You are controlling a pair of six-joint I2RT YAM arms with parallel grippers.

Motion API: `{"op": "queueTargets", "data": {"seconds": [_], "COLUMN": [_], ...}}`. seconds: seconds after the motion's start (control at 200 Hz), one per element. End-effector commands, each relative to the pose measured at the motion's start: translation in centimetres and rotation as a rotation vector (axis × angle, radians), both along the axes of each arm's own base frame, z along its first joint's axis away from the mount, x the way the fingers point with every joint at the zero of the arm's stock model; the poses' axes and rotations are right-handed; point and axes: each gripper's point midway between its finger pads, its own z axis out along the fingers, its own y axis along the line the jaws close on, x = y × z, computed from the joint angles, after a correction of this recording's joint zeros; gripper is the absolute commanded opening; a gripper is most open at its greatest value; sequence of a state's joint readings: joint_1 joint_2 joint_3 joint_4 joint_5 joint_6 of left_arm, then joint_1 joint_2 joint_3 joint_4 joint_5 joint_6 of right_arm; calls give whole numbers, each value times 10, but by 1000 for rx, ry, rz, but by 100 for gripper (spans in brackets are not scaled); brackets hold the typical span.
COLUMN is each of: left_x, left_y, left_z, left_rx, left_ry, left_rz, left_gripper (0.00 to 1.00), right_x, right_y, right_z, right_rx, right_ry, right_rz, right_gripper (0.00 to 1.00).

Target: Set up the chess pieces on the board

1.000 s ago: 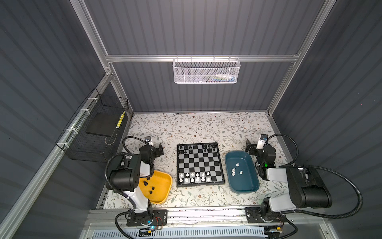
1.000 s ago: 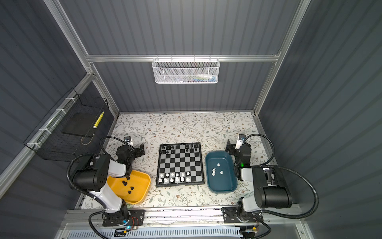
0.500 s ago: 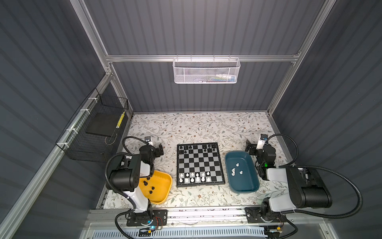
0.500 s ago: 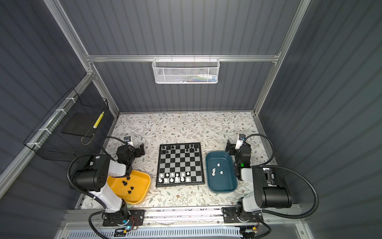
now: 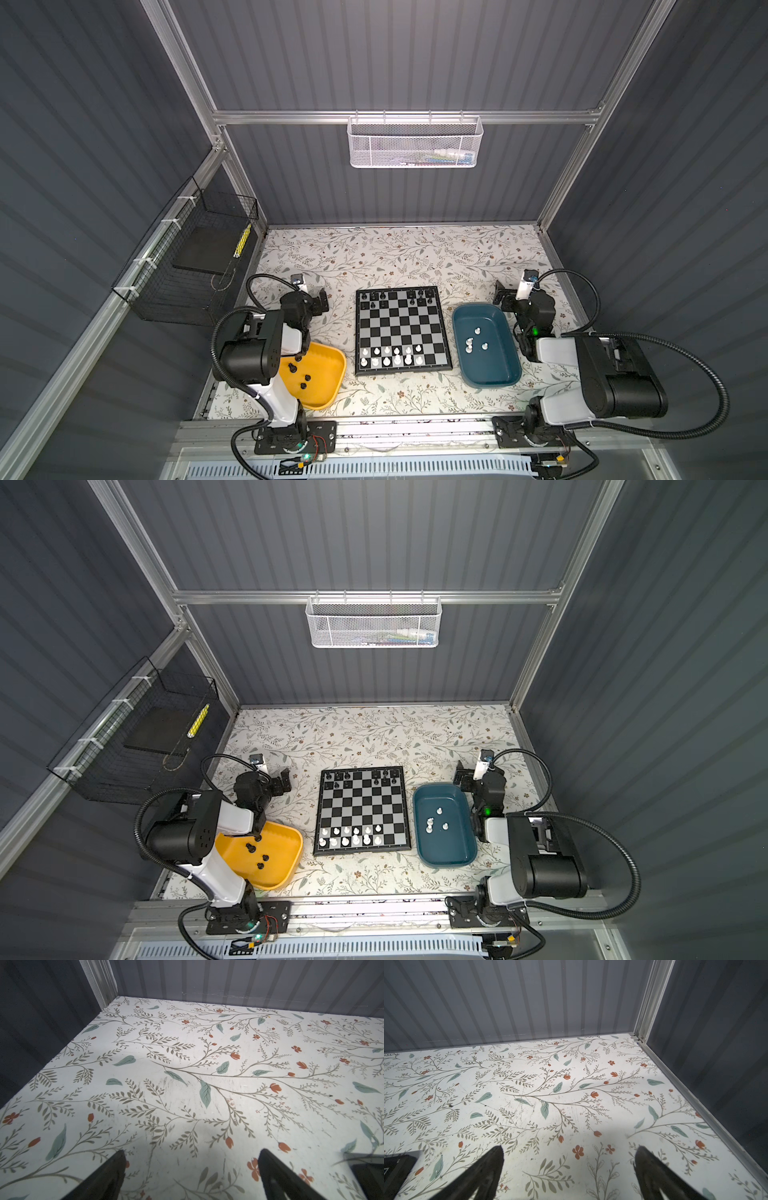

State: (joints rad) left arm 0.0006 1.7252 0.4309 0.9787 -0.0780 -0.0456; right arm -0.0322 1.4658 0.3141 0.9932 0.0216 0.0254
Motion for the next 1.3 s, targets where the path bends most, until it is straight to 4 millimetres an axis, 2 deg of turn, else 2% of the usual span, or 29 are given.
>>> {"op": "queueTargets", "data": {"seconds": [0.0,0.06,0.335,0.485,0.585,0.835,0.911,1.041,1.096,1.136,1.156,1.296], "left_x": [4,6,6,16,21,18,21,19,18,18,18,17], "left_y": [-5,-15,-18,-19,-21,-33,-36,-44,-44,-45,-45,-47], "left_z": [6,4,7,18,15,21,29,40,45,52,56,82], "left_rx": [17,23,25,26,31,37,42,94,115,132,140,170], "left_ry": [-8,8,-1,99,154,176,210,290,323,334,338,396], "left_rz": [-27,-89,-99,-112,-129,-213,-235,-316,-333,-347,-353,-391], "left_gripper": [99,100,100,99,100,100,100,100,100,99,100,100], "right_x": [1,2,1,-3,-3,-9,-12,-18,-22,-24,-27,-36], "right_y": [-3,-7,-8,-18,-16,-19,-18,-29,-35,-36,-37,-19], "right_z": [2,2,3,9,11,27,35,52,60,58,68,80], "right_rx": [14,26,23,27,25,18,9,-36,-10,22,47,163], "right_ry": [1,3,-2,-15,-18,-28,-34,8,47,108,105,197], "right_rz": [-5,-18,-23,-86,-79,-107,-114,-229,-290,-317,-328,-302], "right_gripper": [99,99,99,99,99,99,99,99,99,99,99,99]}}
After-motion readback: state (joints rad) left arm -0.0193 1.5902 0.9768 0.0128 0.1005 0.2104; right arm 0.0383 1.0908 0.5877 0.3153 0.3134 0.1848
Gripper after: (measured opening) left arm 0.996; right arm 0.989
